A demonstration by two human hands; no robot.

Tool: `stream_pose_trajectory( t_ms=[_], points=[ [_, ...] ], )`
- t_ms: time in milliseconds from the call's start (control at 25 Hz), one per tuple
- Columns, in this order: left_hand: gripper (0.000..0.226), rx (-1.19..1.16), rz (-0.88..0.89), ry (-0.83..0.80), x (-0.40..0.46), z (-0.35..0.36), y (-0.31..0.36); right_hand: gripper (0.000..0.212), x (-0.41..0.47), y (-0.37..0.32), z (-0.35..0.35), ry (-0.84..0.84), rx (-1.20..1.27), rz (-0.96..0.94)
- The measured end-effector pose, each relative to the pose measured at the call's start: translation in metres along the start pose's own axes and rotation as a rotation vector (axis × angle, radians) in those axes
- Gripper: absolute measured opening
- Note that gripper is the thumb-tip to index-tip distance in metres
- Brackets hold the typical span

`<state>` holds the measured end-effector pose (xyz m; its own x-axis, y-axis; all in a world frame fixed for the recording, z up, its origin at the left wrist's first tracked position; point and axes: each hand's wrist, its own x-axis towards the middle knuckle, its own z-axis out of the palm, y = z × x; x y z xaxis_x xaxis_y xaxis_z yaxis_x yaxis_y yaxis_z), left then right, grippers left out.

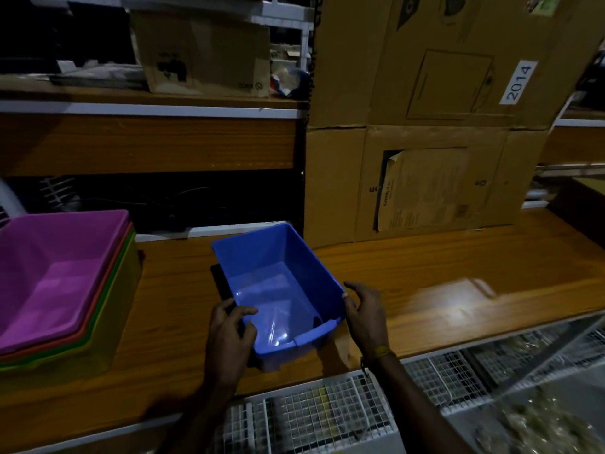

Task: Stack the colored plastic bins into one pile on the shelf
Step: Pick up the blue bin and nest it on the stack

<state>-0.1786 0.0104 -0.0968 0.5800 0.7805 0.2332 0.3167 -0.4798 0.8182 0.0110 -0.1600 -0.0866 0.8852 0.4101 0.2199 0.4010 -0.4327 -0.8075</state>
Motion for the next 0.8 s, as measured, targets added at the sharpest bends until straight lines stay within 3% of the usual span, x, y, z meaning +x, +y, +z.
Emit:
stream_pose_trajectory(
  t_ms=[120,320,560,800],
  points=[
    [0.026,-0.005,-0.041,0.046,0.001,-0.007,-0.002,0.026,-0.004,-0.01,0.012,-0.062,0.132,0.036],
    [0.023,-0.103,-0.102,0.13,0.0,-0.021,0.001,0.021,-0.013,-0.031,0.02,-0.008,0.211,0.037],
    [0.019,-0.374,-0.027,0.276,0.016,-0.048,0.021,0.016,-0.012,-0.073,0.007,0.065,0.313,-0.031],
    [0.025,-0.413,0.026,0.322,0.035,-0.061,0.03,0.017,-0.01,-0.099,0.001,0.15,0.403,-0.064]
  ],
)
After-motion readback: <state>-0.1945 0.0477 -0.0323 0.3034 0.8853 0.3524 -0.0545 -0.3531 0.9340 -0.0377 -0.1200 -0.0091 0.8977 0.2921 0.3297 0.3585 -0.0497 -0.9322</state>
